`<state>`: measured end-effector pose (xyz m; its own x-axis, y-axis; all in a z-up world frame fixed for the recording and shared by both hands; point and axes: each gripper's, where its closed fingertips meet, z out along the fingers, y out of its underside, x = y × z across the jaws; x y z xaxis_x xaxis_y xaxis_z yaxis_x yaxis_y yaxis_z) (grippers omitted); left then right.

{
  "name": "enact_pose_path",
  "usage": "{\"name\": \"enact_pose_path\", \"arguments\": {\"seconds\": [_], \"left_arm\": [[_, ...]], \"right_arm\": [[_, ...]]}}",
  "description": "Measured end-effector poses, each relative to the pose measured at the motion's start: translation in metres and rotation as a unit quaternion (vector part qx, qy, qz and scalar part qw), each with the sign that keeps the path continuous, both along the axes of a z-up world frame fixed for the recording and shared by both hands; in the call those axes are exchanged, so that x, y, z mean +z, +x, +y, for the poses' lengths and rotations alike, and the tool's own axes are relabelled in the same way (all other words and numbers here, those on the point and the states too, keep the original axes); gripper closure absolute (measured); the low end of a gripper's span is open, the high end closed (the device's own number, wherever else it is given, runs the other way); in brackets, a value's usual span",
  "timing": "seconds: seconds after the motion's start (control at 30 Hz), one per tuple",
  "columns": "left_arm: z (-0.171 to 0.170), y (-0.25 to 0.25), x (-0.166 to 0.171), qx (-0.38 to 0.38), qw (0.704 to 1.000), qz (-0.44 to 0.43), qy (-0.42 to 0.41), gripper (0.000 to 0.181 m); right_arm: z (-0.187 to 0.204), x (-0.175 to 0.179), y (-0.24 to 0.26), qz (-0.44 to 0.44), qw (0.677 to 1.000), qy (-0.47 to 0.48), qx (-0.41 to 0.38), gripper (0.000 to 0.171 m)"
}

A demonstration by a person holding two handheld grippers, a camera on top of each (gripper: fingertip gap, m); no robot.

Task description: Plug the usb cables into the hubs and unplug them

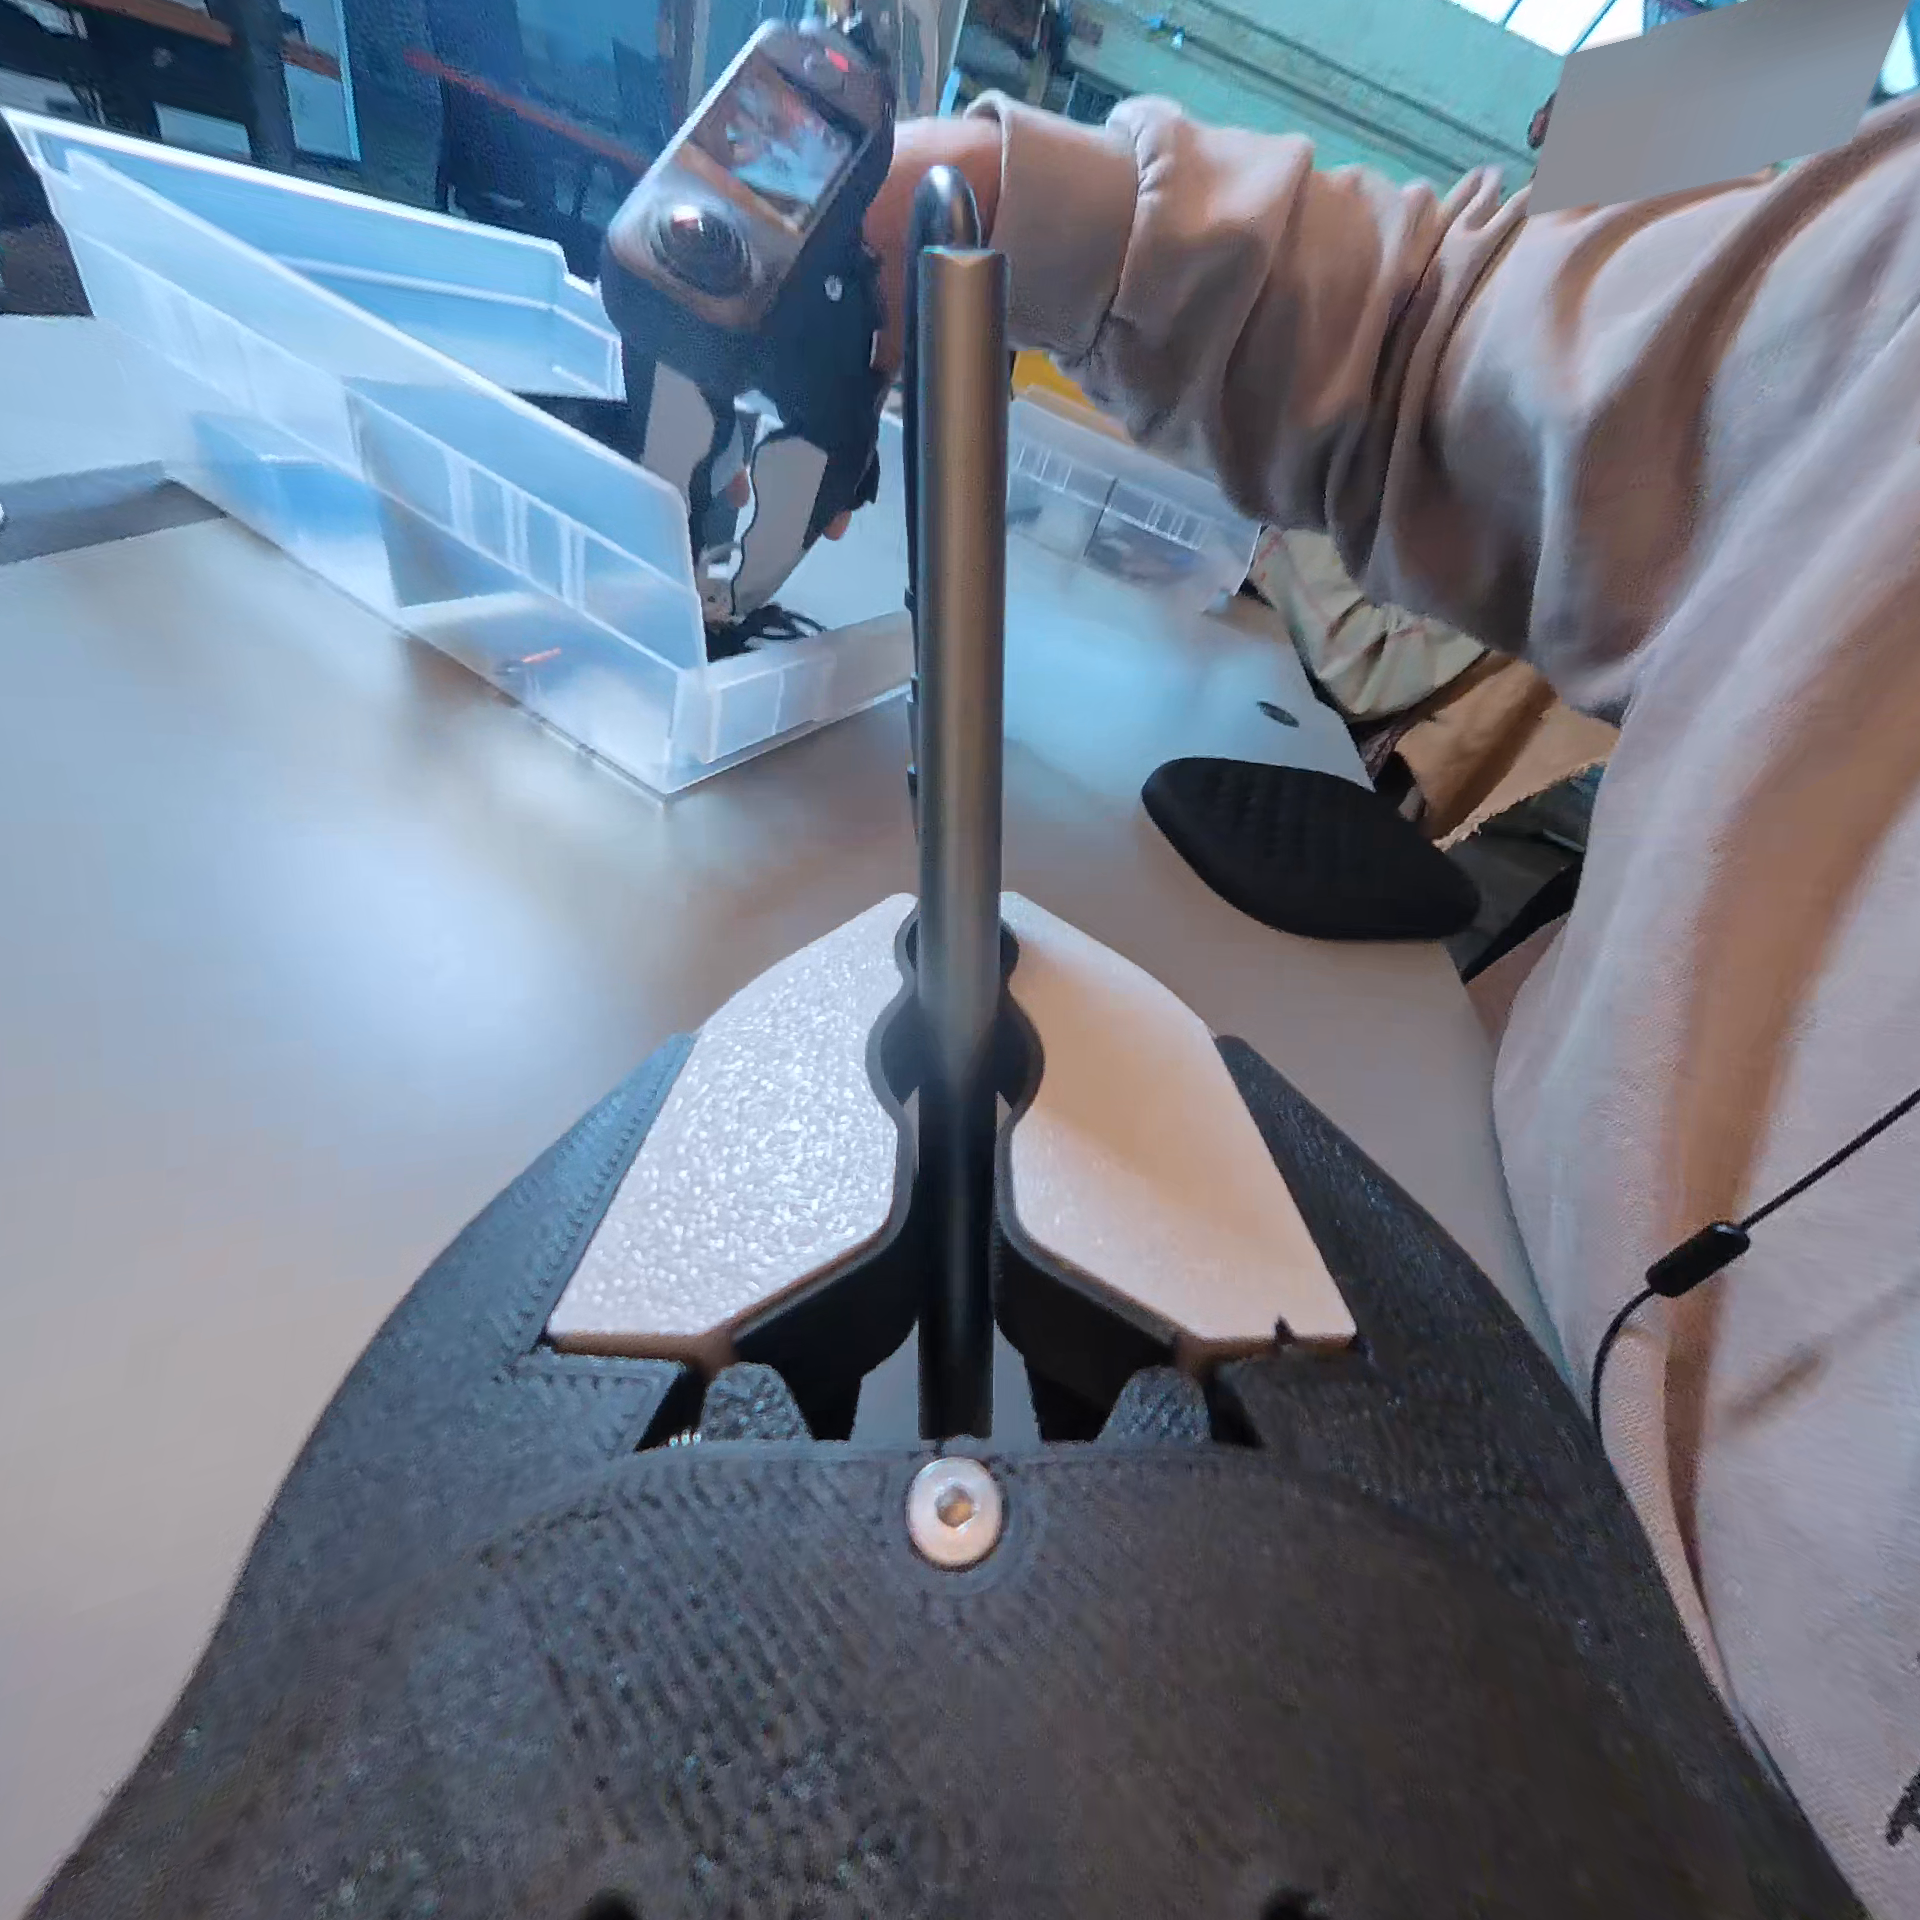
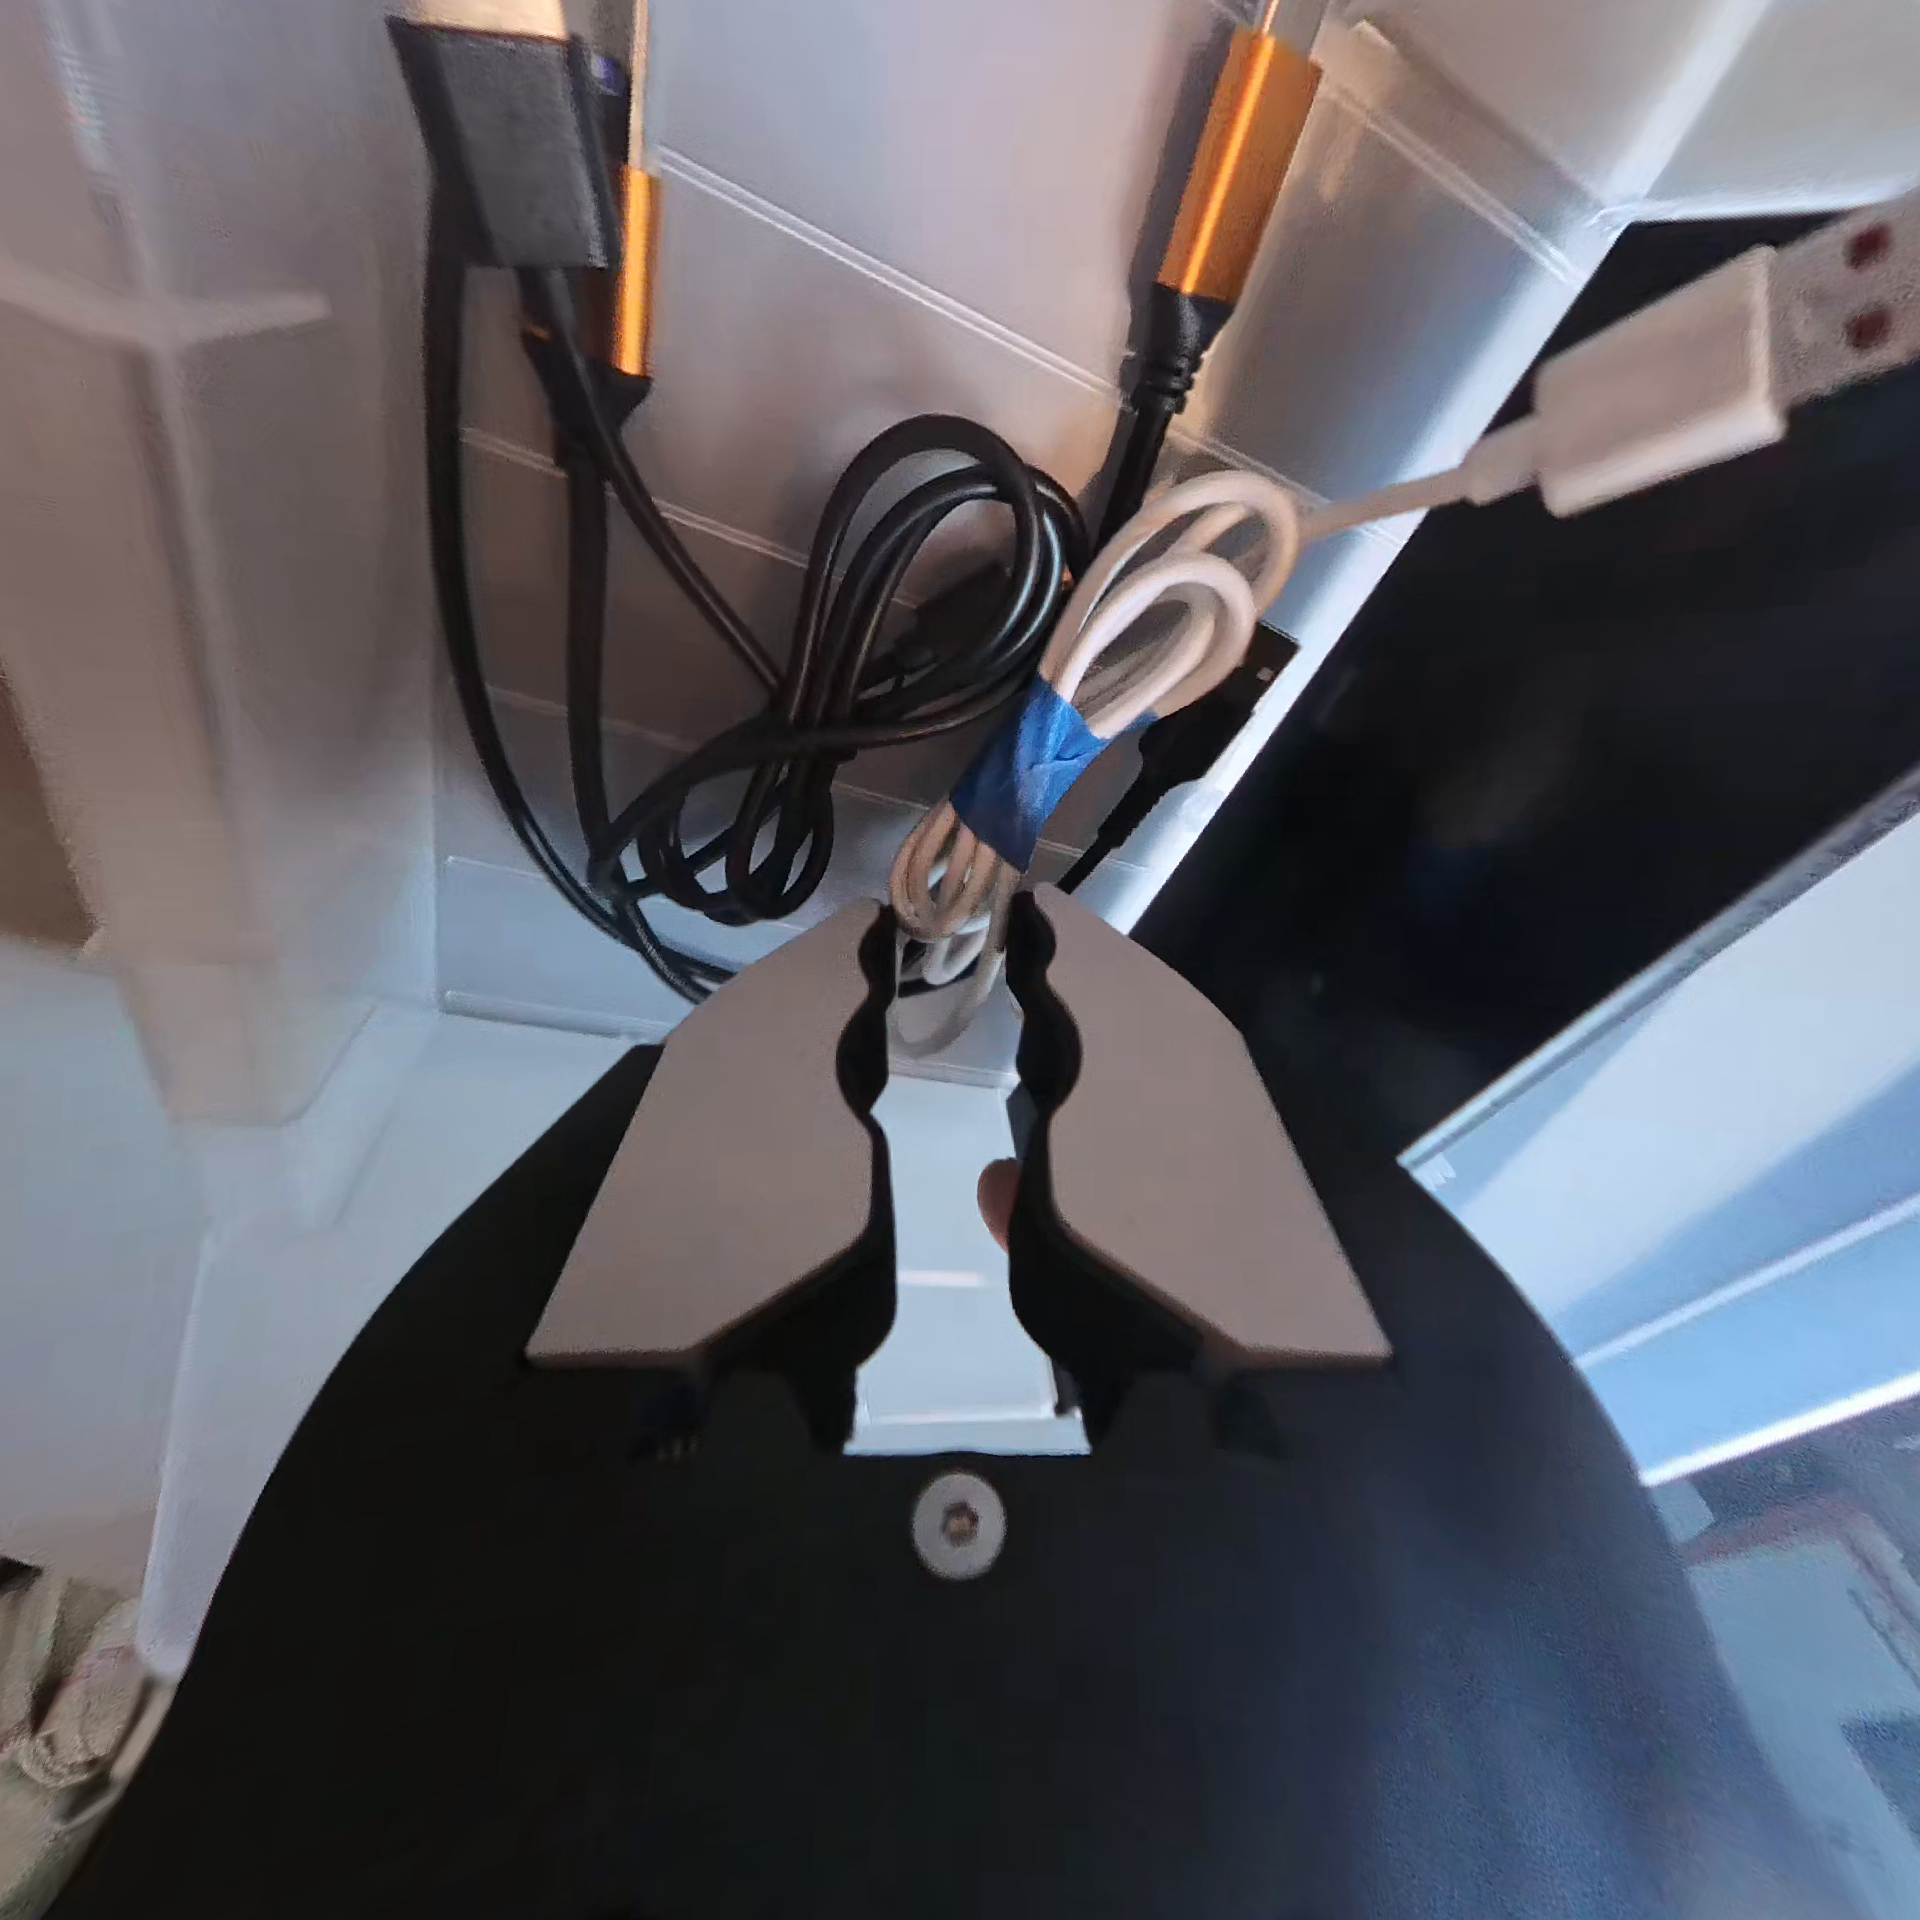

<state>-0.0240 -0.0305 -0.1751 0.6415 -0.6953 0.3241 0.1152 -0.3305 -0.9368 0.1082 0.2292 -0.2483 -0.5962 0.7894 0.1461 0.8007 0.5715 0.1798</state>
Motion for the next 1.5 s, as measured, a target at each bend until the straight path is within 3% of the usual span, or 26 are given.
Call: {"name": "enact_pose_path", "arguments": {"seconds": [0.2,0.3,0.43,0.53,0.67,0.77,0.87,0.97,1.23,1.43,1.5], "left_arm": [[-0.002,-0.012,0.018,0.018,0.999,-0.048,0.013,0.173],[-0.003,-0.014,0.021,0.019,0.998,-0.057,0.015,0.173],[-0.007,-0.009,0.024,0.011,0.998,-0.047,0.026,0.173],[-0.008,-0.007,0.027,0.012,0.998,-0.047,0.033,0.173],[-0.007,-0.01,0.029,0.019,0.998,-0.05,0.036,0.173],[-0.008,-0.012,0.032,0.022,0.998,-0.05,0.04,0.173],[-0.01,-0.012,0.035,0.024,0.997,-0.049,0.046,0.173],[-0.011,-0.013,0.038,0.026,0.997,-0.047,0.052,0.173],[-0.015,-0.012,0.043,0.028,0.997,-0.046,0.056,0.173],[-0.017,-0.006,0.044,0.029,0.997,-0.044,0.058,0.173],[-0.017,-0.002,0.043,0.026,0.997,-0.044,0.057,0.173]], "right_arm": [[0.005,0.089,-0.002,0.09,0.995,-0.008,-0.042,0.153],[-0.001,0.116,0.009,0.115,0.991,-0.038,-0.061,0.153],[-0.012,0.108,0.019,0.108,0.991,-0.047,-0.062,0.152],[-0.018,0.09,0.011,0.11,0.991,-0.045,-0.061,0.14],[-0.044,0.052,-0.008,0.096,0.989,-0.092,-0.061,0.134],[-0.041,0.014,-0.013,0.065,0.991,-0.088,-0.078,0.131],[-0.03,-0.01,-0.015,0.054,0.993,-0.058,-0.087,0.144],[-0.028,0.003,-0.019,0.078,0.993,-0.052,-0.074,0.157],[-0.003,0.087,-0.007,0.165,0.978,-0.01,-0.124,0.157],[-0.003,0.093,0.005,0.183,0.971,0.025,-0.154,0.154],[-0.011,0.098,0.0,0.213,0.964,0.024,-0.155,0.142]]}}
